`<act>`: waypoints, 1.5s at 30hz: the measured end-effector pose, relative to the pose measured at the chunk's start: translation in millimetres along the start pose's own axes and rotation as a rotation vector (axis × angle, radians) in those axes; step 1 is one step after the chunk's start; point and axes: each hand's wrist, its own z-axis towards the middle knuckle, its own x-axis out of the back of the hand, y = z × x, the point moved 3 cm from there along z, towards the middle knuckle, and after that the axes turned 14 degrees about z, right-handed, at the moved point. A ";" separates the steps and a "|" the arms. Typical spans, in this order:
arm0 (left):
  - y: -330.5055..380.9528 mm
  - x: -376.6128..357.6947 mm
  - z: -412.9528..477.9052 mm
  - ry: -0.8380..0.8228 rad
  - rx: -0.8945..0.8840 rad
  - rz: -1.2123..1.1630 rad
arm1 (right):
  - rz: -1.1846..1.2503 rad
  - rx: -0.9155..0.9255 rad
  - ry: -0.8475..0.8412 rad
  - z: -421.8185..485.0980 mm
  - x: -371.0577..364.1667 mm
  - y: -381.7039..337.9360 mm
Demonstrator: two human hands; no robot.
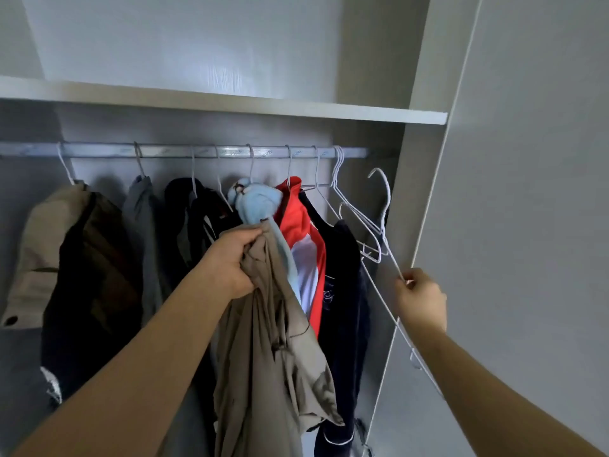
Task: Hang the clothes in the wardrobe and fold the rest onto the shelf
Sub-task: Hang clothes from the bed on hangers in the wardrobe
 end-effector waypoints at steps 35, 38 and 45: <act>-25.4 73.8 -235.1 0.433 -0.023 0.115 | 0.774 -0.224 -0.698 -186.6 74.7 -49.4; -14.5 82.5 -235.5 0.455 -0.057 0.116 | 0.696 -0.209 -0.807 -189.2 70.8 -49.4; -1.0 93.9 -236.9 0.458 -0.106 0.127 | 0.732 -0.205 -0.832 -180.5 67.2 -60.5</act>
